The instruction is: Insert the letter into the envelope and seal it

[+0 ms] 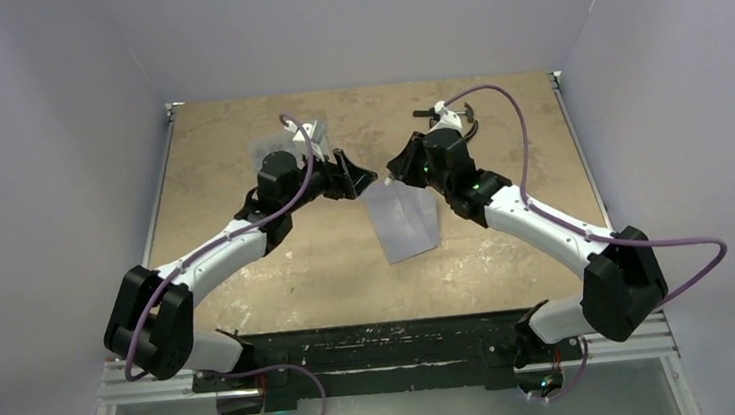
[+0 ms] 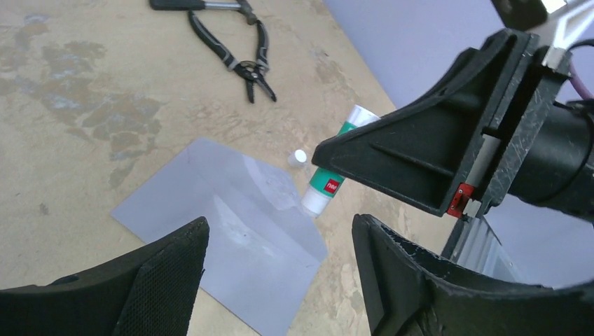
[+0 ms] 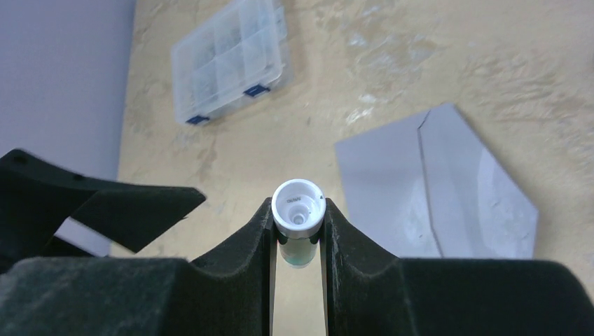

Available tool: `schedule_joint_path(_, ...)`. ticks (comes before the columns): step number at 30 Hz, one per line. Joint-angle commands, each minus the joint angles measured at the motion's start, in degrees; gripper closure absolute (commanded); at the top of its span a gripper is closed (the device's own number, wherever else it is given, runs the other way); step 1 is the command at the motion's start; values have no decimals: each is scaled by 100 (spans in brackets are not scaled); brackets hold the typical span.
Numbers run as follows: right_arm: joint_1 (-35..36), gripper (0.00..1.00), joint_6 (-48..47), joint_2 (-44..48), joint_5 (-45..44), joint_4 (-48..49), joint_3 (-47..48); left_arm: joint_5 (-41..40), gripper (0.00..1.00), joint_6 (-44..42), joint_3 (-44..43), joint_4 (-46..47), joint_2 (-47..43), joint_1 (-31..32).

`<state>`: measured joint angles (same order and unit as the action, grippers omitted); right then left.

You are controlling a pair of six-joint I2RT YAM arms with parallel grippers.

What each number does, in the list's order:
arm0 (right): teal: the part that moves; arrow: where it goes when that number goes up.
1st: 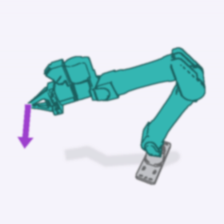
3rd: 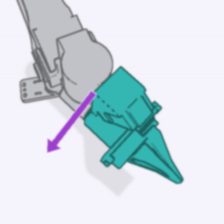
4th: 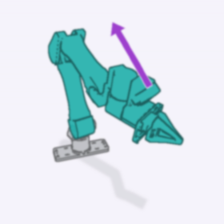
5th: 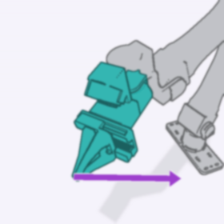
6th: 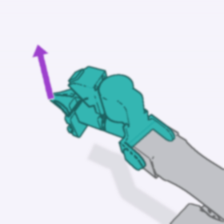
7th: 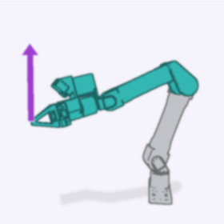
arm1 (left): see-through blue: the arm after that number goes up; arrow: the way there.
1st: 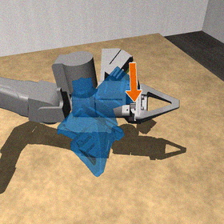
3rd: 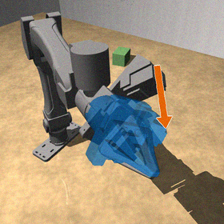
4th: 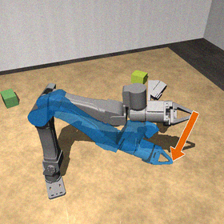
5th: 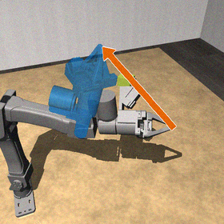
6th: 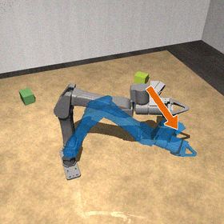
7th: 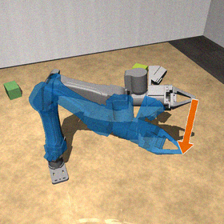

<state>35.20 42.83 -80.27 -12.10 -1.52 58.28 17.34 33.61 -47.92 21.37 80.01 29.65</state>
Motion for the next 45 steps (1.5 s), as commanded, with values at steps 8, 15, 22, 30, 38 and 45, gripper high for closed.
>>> schedule_joint_path(8, -74, 100, 192, 442, 1584, -255, 406, 1812, 25, -70, -51, 1318, 487, 0)
schedule_joint_path(15, -151, 100, 257, 407, 2058, -174, 387, 2354, 59, 160, -135, 1495, 726, 15)
schedule_joint_path(22, -453, 100, 71, 591, 2561, -404, 440, 2278, 100, 90, -121, 1354, 592, 32)
schedule_joint_path(30, -819, 50, -649, 836, 3472, -577, 391, 2811, 100, -1298, -630, 14, 422, 31)
schedule_joint_path(38, -910, 37, -1611, 513, 4638, -1222, 737, 3147, 100, -2876, -1089, -1458, 184, 32)
schedule_joint_path(45, -910, 47, -1715, 304, 4773, -988, 707, 3528, 100, -3007, -1079, -1476, 181, 41)
